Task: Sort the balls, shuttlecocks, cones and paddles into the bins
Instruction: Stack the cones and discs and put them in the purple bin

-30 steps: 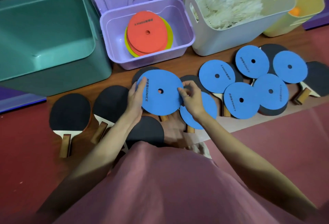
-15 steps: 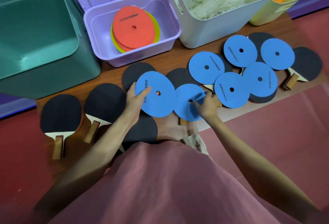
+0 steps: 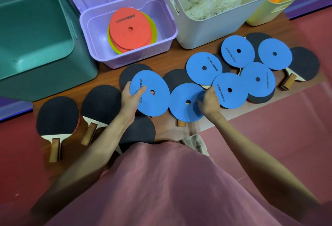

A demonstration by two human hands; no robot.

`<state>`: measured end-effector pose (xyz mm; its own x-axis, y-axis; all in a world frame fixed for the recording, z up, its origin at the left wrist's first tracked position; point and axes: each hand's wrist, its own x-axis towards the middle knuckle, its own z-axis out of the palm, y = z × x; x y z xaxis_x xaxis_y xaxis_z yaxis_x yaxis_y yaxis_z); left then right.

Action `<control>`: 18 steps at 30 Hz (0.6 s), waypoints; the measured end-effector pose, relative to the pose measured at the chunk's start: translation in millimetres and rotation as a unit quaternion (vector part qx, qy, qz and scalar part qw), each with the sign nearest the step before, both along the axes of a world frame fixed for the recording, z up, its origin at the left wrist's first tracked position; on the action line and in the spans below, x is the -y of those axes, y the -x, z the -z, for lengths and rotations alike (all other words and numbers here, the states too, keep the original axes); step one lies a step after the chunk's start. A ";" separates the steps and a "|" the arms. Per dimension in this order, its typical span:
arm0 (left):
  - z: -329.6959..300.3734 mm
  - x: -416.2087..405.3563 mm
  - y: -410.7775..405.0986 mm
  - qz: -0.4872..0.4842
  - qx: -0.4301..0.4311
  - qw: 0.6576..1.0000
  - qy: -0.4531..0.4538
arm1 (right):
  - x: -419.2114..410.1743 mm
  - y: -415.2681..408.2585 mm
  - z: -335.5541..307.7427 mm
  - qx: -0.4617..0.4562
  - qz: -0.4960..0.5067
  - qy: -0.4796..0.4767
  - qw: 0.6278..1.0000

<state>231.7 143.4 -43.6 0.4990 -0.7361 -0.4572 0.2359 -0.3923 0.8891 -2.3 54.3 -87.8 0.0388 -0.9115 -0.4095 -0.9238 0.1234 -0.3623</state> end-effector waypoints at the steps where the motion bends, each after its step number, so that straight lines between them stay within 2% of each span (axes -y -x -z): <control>1: -0.2 -0.8 -1.3 -0.006 0.006 1.000 0.000 | 4.2 2.3 -6.4 0.023 -0.022 -0.006 0.999; 4: 1.0 -4.3 -7.9 -0.020 0.017 1.000 -0.010 | 16.6 5.2 -33.5 0.068 -0.102 -0.013 0.992; 6: 1.0 -6.7 -12.2 -0.030 0.018 0.999 -0.015 | 21.1 2.9 -52.7 0.097 -0.132 0.033 0.986; 8: -0.1 -8.1 -15.3 -0.042 0.018 0.999 -0.018 | 24.7 -1.9 -69.7 0.155 -0.117 0.095 0.976; 10: -3.9 -8.1 -16.8 -0.054 0.017 0.998 -0.021 | 29.3 -9.9 -84.3 0.253 -0.088 0.119 0.956; 14: -15.8 -4.0 -17.8 -0.073 -0.024 0.997 0.001 | 35.0 -35.2 -98.3 0.423 -0.059 0.074 0.901; 18: -34.1 2.7 -15.2 -0.054 -0.062 0.994 0.069 | 34.6 -65.3 -98.3 0.465 -0.032 0.012 0.885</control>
<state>246.9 140.7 -9.4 0.5245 -0.7410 -0.4193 0.3812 -0.2360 0.8939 63.0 19.7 10.5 0.4007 -0.9031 -0.1545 -0.2299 0.0641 -0.9711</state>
